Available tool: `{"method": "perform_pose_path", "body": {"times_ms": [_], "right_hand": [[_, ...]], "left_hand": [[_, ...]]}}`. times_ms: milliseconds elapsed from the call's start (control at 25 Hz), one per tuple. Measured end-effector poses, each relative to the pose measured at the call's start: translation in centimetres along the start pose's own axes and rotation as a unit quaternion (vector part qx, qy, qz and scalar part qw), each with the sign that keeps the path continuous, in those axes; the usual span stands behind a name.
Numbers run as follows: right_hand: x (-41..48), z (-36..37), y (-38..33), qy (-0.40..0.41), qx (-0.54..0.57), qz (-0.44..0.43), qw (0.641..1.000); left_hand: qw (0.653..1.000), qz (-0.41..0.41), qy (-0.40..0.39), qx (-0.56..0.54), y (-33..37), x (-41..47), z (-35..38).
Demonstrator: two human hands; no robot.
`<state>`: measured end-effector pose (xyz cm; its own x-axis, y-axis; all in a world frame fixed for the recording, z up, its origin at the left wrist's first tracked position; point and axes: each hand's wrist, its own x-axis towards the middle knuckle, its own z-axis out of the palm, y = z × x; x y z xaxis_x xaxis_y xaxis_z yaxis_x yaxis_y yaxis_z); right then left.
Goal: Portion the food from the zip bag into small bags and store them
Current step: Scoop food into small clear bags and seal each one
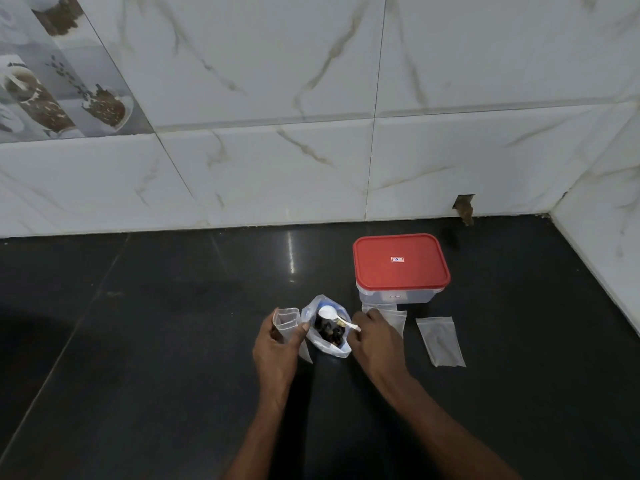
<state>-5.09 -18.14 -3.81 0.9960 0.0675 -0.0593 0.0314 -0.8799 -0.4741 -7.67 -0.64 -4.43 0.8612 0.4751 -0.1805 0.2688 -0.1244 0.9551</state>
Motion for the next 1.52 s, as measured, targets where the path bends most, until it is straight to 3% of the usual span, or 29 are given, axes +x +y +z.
{"method": "perform_pose_path", "body": {"times_ms": [320, 480, 640, 760, 880, 1000, 1160, 1360, 1520], "right_hand": [[0.6, 1.0, 0.5, -0.037, -0.084, -0.153, 0.984], [0.9, 1.0, 1.2, -0.019, -0.069, -0.131, 0.989], [0.6, 1.2, 0.1, -0.063, -0.073, -0.094, 0.991], [0.6, 1.3, -0.9, -0.040, -0.004, -0.034, 0.999], [1.3, 0.4, -0.5, -0.017, 0.150, 0.088, 0.985], [1.3, -0.4, 0.2, -0.022, 0.308, 0.183, 0.934], [0.6, -0.6, 0.7, -0.024, 0.398, 0.258, 0.880], [0.1, -2.0, 0.3, 0.011, 0.435, 0.253, 0.864], [-0.8, -4.5, -1.0, 0.033, 0.413, 0.127, 0.901]], "left_hand": [[0.995, -0.078, -0.047, -0.029, -2.8, -1.3, 1.0], [0.989, -0.098, -0.066, -0.091, -2.7, -1.6, 1.6], [0.960, -0.159, -0.101, -0.208, -2.5, -2.2, 2.1], [0.954, -0.144, -0.123, -0.234, -2.3, -2.4, 2.6], [0.959, -0.121, -0.132, -0.219, -2.1, -2.5, 3.0], [0.969, -0.116, -0.118, -0.186, -2.5, -2.4, 2.7], [0.983, -0.089, -0.106, -0.120, -2.2, -2.9, 2.2], [0.999, -0.038, -0.033, -0.018, -2.2, -2.9, 2.1], [0.999, 0.024, -0.025, 0.042, -1.1, -2.7, 2.3]]}}
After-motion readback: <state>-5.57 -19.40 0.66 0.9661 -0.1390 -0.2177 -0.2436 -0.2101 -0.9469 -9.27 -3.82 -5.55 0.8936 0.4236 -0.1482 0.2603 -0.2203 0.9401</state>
